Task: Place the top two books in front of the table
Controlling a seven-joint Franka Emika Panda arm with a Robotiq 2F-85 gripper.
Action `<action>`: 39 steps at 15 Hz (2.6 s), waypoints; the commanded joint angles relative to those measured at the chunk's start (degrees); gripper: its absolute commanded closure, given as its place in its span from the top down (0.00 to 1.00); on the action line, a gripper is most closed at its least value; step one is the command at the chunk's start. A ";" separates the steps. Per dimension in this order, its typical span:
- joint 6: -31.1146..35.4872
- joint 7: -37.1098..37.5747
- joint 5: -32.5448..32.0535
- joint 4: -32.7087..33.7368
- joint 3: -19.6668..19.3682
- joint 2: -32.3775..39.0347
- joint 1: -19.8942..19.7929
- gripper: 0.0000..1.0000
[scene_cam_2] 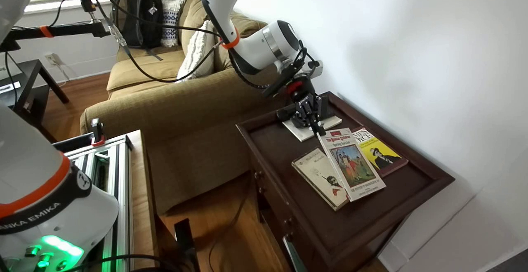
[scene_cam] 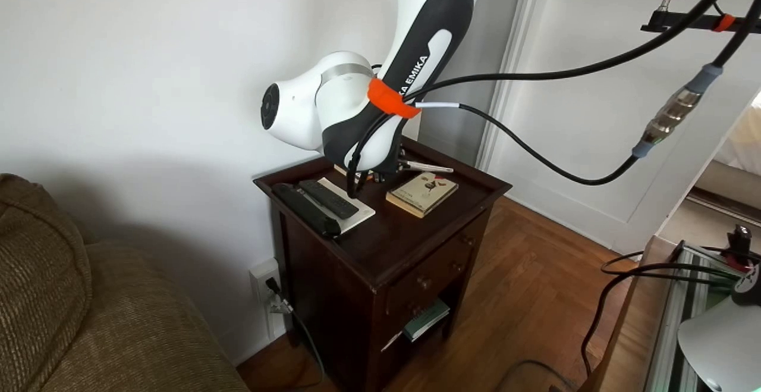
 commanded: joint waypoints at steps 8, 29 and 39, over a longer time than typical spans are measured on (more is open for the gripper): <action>0.75 -1.92 -3.63 -10.46 5.27 -6.08 -2.26 0.03; 5.48 5.63 -6.14 -8.99 7.22 0.12 -5.61 0.03; 12.18 4.99 -6.78 -9.26 7.03 0.62 -5.82 0.03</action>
